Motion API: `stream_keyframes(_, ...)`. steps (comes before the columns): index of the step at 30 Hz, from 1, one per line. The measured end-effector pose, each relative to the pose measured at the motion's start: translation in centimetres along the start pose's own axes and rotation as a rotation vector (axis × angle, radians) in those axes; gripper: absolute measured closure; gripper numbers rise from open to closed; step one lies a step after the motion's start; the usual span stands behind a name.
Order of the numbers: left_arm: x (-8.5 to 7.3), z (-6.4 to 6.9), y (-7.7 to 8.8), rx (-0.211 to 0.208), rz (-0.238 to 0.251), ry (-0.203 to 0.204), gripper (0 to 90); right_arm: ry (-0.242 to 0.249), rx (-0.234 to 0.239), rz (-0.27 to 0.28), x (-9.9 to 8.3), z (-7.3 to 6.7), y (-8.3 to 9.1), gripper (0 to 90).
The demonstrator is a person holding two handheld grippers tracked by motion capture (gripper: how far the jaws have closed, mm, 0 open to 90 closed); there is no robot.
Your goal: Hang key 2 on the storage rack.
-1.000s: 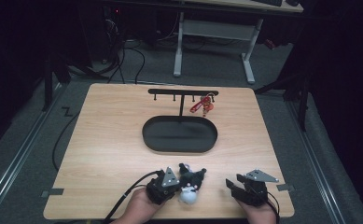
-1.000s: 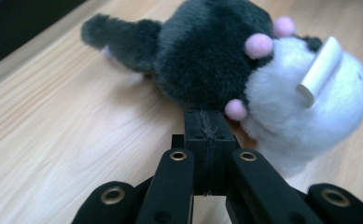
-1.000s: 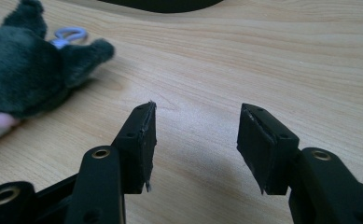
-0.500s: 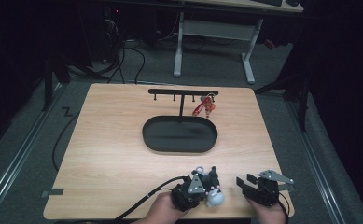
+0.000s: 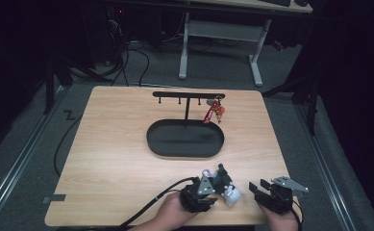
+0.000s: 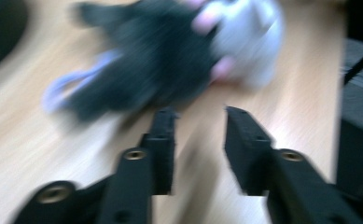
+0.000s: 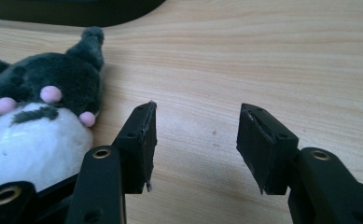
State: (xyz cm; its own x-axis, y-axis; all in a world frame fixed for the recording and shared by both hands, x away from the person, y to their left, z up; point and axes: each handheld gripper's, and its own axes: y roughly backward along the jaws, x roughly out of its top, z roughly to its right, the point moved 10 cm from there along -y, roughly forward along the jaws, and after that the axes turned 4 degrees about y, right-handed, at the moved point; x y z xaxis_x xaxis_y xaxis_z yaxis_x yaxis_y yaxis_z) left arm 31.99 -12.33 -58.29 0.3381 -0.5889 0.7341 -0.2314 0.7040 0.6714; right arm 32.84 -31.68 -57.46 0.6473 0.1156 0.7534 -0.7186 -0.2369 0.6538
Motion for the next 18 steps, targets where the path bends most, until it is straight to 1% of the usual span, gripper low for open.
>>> stream_keyframes(1, -1.1, -1.9, 1.7, 0.053, 0.004, -0.014, 58.6, 0.003, -0.002, -0.004, 0.0, 0.0, -0.1, 47.7)
stream_keyframes(2, -1.5, -2.8, 2.4, 0.078, 0.007, -0.017, 56.8, 0.006, -0.005, -0.007, -0.1, -0.1, -0.2, 48.1)
stream_keyframes(3, -2.1, -4.0, 3.5, 0.113, 0.011, -0.019, 55.5, 0.010, -0.003, -0.017, -0.1, -0.2, -0.2, 49.4)
stream_keyframes(4, -2.1, -4.0, 3.5, 0.113, 0.011, -0.019, 54.4, 0.016, -0.003, -0.019, -0.1, -0.3, -0.2, 50.2)
stream_keyframes(5, -3.2, -6.5, 5.8, 0.173, 0.015, -0.008, 52.8, 0.017, -0.002, -0.018, -0.1, -0.4, -0.2, 50.3)
stream_keyframes(6, -3.2, -6.5, 5.8, 0.173, 0.015, -0.008, 52.1, 0.020, -0.005, -0.018, 0.0, -0.4, -0.3, 50.3)
stream_keyframes(7, -4.3, -8.9, 8.1, 0.237, 0.013, -0.006, 51.2, 0.021, -0.007, -0.025, 0.0, -0.5, -0.3, 50.4)
stream_keyframes(9, -5.2, -11.1, 10.4, 0.293, 0.026, 0.007, 49.3, 0.020, -0.012, -0.030, 0.0, -0.6, -0.4, 50.4)
stream_keyframes(10, -5.6, -12.2, 11.5, 0.310, 0.043, 0.028, 49.2, 0.022, -0.017, -0.029, 0.1, -0.6, -0.4, 50.4)
stream_keyframes(11, -5.6, -12.2, 11.5, 0.310, 0.043, 0.028, 48.9, 0.022, -0.017, -0.029, 0.1, -0.6, -0.4, 50.4)
stream_keyframes(12, -6.1, -13.4, 12.6, 0.329, 0.066, 0.061, 48.9, 0.029, -0.018, -0.029, 0.1, -0.6, -0.5, 50.3)
stream_keyframes(13, -6.9, -15.1, 13.6, 0.354, 0.094, 0.106, 48.5, 0.029, -0.029, -0.035, 0.2, -0.8, -0.6, 50.3)
stream_keyframes(14, -7.4, -15.8, 13.9, 0.358, 0.105, 0.132, 48.1, 0.030, -0.033, -0.038, 0.2, -0.8, -0.7, 50.2)
stream_keyframes(15, -7.4, -15.8, 13.9, 0.358, 0.105, 0.132, 47.8, 0.030, -0.033, -0.038, 0.2, -0.8, -0.7, 50.2)
stream_keyframes(17, -8.3, -16.9, 14.2, 0.352, 0.110, 0.162, 47.7, 0.026, -0.040, -0.050, 0.3, -0.9, -0.9, 49.8)
stream_keyframes(18, -8.5, -17.3, 14.3, 0.353, 0.109, 0.165, 45.4, 0.039, -0.052, -0.069, 0.5, -0.9, -1.0, 49.6)
